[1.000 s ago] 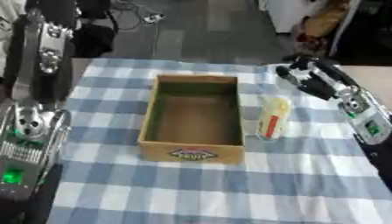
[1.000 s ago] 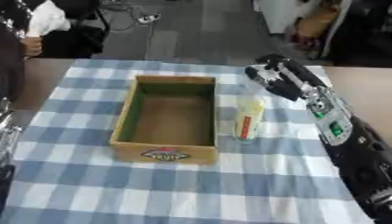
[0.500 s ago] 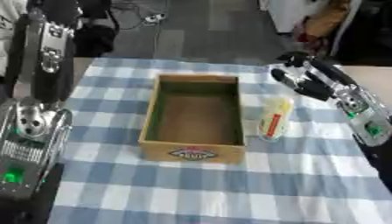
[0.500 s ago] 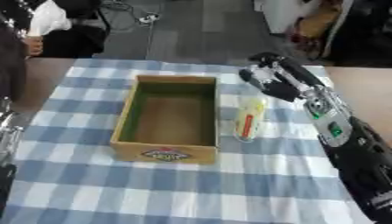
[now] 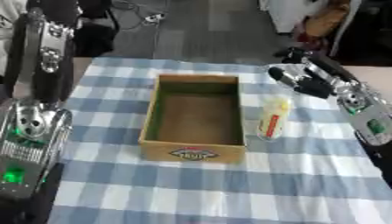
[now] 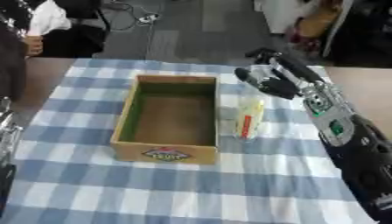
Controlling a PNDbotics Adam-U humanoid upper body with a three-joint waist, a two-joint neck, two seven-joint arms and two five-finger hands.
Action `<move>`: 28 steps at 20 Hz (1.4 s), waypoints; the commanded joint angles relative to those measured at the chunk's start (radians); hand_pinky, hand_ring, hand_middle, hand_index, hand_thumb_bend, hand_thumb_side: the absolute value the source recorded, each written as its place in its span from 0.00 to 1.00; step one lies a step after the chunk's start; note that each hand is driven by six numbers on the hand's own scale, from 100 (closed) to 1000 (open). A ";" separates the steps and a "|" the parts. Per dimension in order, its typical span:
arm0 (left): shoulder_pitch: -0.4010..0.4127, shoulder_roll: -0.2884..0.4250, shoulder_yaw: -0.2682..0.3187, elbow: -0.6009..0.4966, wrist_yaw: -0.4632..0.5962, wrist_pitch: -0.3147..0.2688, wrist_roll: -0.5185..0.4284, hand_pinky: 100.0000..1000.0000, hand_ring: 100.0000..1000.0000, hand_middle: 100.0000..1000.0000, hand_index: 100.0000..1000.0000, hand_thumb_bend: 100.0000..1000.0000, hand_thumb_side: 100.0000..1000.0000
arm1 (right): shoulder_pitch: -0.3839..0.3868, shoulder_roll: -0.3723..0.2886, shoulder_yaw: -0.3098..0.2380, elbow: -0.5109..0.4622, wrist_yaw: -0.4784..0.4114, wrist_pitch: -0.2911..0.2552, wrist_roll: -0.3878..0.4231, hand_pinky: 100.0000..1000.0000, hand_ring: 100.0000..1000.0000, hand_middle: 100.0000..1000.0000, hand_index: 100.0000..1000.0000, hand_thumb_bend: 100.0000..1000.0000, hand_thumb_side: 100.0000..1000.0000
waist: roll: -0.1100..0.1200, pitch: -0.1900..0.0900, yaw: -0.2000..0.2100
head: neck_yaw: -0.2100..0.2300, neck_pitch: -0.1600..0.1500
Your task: Pick up objects on the table and place them in the box.
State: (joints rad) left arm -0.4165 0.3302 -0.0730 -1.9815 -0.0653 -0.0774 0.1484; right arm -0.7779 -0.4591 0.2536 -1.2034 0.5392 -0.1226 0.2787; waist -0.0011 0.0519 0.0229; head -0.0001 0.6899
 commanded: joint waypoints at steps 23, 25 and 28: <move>-0.029 0.008 0.000 -0.018 0.007 -0.004 -0.001 0.93 0.77 0.89 0.97 0.57 0.88 | -0.011 0.006 -0.014 0.073 0.066 -0.015 -0.011 0.88 0.83 0.87 0.91 0.42 1.00 | 0.001 -0.003 0.013 | 0.009 -0.013; -0.032 0.007 -0.001 -0.018 0.008 -0.005 -0.002 0.93 0.77 0.89 0.97 0.57 0.88 | -0.015 0.008 -0.014 0.076 0.073 -0.019 -0.013 0.88 0.83 0.87 0.91 0.41 1.00 | 0.000 -0.002 0.015 | 0.009 -0.016; -0.036 0.004 -0.002 -0.018 0.009 -0.006 -0.002 0.93 0.77 0.89 0.97 0.57 0.88 | -0.020 0.008 -0.015 0.080 0.082 -0.025 -0.016 0.88 0.83 0.87 0.91 0.40 1.00 | 0.000 0.000 0.019 | 0.010 -0.020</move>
State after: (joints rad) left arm -0.4347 0.3286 -0.0733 -1.9835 -0.0618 -0.0794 0.1470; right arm -0.7719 -0.4395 0.2520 -1.1165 0.6153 -0.1420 0.2641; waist -0.0014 0.0604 0.0399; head 0.0006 0.6805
